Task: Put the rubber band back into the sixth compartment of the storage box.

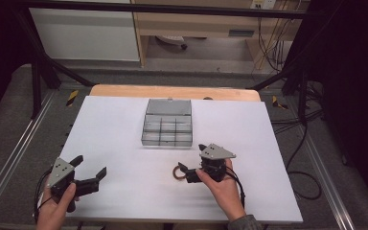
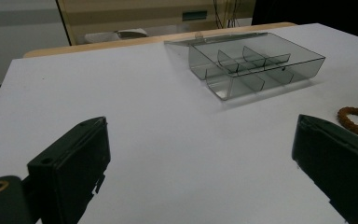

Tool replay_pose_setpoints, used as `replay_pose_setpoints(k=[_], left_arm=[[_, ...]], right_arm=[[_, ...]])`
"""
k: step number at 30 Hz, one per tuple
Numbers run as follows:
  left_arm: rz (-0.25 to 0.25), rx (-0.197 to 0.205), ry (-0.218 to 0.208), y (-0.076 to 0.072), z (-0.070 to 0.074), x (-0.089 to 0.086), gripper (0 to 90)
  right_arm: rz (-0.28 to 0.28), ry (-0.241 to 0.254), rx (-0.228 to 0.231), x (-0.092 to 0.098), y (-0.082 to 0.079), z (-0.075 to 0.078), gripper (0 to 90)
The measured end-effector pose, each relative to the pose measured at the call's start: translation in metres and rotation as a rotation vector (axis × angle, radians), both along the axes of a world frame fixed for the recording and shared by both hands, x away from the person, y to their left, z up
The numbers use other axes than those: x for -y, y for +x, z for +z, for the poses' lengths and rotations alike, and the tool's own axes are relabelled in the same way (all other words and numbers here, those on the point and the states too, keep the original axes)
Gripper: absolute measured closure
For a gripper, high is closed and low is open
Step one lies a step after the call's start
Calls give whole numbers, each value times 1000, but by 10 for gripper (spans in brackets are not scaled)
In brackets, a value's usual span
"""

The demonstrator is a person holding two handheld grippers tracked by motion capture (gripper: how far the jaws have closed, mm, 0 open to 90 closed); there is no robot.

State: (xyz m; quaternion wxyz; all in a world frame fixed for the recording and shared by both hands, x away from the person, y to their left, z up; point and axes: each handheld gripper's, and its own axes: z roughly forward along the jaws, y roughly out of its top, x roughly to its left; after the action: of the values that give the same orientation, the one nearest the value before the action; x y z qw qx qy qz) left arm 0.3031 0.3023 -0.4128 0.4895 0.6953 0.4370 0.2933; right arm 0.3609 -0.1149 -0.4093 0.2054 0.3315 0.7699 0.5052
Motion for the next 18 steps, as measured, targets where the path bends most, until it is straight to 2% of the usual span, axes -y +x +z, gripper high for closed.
replay_pose_setpoints(k=[10,18], left_arm=[[-9,-5,4,0,-1,1,47],[-18,-9,15,0,-1,2,47]], right_arm=[[19,-51,-59,-6,0,-11,47],[20,-73,-91,-6,1,-16,51]])
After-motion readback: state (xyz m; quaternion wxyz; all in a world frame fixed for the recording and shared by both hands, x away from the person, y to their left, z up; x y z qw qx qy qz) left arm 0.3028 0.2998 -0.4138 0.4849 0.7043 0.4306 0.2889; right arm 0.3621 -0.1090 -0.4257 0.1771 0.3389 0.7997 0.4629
